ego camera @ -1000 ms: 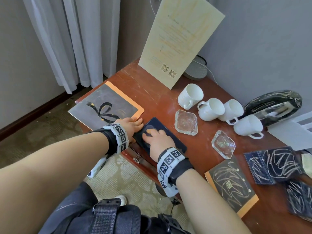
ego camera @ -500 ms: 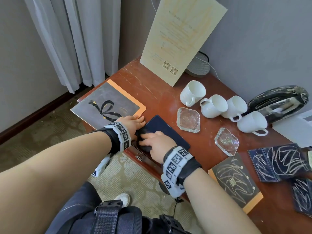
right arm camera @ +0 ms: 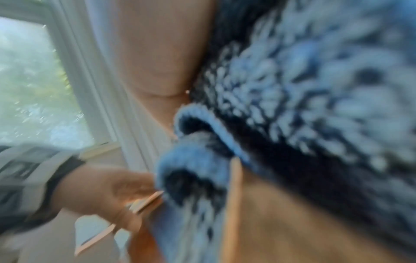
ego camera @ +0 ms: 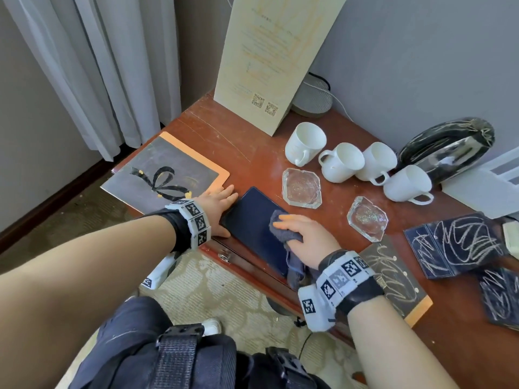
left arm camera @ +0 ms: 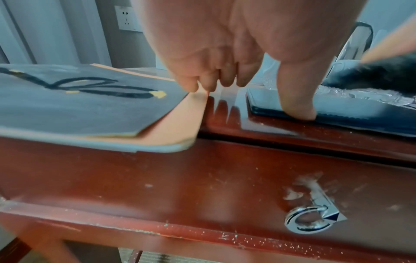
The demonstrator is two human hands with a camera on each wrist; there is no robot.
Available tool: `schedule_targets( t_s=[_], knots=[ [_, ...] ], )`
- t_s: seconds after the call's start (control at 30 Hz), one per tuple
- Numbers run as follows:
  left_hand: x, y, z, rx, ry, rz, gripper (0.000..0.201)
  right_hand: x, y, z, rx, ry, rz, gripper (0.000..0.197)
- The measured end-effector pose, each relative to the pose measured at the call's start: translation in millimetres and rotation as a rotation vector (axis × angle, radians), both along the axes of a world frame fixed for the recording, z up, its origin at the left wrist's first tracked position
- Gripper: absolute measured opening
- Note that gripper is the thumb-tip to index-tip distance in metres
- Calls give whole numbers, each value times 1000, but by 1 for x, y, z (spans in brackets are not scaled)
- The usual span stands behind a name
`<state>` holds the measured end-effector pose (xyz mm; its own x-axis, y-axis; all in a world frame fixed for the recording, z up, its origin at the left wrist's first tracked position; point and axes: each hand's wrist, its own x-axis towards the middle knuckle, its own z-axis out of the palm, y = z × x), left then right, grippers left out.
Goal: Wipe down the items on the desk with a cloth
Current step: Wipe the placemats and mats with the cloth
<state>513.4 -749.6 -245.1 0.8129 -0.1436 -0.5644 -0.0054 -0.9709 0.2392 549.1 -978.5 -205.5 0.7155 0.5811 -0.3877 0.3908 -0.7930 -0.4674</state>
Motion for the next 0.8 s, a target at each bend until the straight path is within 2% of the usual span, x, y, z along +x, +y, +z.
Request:
schedule_targets(
  t_s=[0.07, 0.13, 0.2, 0.27, 0.4, 0.53, 0.6, 0.8],
  knots=[
    [2, -3, 1, -38, -29, -26, 97, 16, 11, 7, -1, -98, -70, 49],
    [5, -6, -3, -47, -32, -68, 99, 26, 29, 10, -136, -114, 6, 50],
    [5, -8, -6, -26, 5, -102, 98, 28, 43, 8, -243, -72, 107, 50],
    [5, -8, -8, -2, 32, -115, 97, 27, 42, 3, -276, 25, 117, 47],
    [5, -9, -7, 4, 32, -108, 93, 17, -8, -10, -181, -6, -167, 45],
    [4, -18, -1, 28, -17, -71, 96, -2, -64, -17, -269, 14, -350, 49],
    [3, -24, 0, -1, -54, -50, 98, -11, -74, -18, -241, 26, -434, 53],
    [4, -40, 1, 27, -130, -74, 104, -31, -62, -30, -97, 81, -425, 67]
  ],
)
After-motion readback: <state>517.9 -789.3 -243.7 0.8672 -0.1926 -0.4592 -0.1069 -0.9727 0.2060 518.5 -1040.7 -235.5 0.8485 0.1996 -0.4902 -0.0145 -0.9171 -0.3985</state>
